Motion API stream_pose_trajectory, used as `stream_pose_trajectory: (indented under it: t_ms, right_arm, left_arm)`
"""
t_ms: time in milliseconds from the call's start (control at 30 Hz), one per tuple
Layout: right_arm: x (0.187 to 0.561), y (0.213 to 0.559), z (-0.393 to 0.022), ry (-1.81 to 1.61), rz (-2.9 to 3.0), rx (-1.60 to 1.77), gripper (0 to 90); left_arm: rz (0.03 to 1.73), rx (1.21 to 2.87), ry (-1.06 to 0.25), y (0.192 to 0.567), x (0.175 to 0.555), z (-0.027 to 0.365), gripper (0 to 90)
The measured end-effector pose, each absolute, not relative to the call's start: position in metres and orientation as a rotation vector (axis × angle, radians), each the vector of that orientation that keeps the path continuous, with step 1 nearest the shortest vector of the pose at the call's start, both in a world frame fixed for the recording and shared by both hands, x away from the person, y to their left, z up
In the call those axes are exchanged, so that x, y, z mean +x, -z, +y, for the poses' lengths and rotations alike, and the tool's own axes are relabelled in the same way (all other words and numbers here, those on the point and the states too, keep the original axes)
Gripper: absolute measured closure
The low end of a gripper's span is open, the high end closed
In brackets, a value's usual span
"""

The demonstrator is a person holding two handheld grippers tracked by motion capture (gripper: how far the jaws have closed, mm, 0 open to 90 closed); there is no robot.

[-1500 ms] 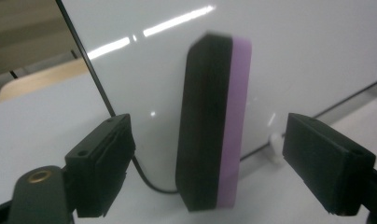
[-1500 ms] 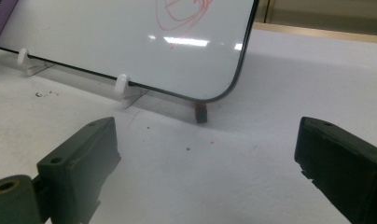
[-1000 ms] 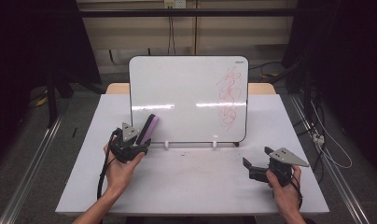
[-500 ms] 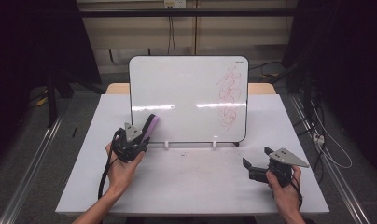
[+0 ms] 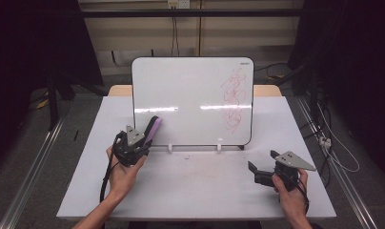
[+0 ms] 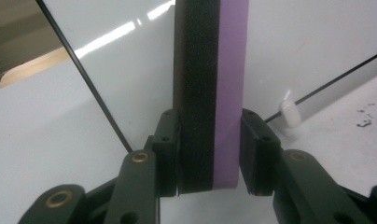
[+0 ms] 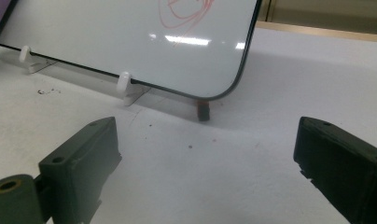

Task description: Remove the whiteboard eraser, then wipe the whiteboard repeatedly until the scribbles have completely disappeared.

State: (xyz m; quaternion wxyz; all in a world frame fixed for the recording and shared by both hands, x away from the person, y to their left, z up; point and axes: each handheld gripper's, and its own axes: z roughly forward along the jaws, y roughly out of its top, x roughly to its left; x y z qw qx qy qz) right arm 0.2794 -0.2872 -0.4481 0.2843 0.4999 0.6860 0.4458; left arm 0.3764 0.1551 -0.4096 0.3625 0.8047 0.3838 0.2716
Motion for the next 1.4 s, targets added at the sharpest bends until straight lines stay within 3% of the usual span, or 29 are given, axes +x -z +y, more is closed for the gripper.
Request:
stream_pose_trajectory:
  t_ms: [833,1400]
  right_arm:
    - [0.282,0.449,-0.285,-1.198,1.829,1.354,7.0]
    - [0.278,0.433,-0.276,-1.249,1.841,1.311,5.2]
  left_arm:
    - [0.877,1.935,-0.57,0.402,0.365,0.165,63.0]
    - [0.787,1.851,-0.407,0.399,0.351,0.145,63.1]
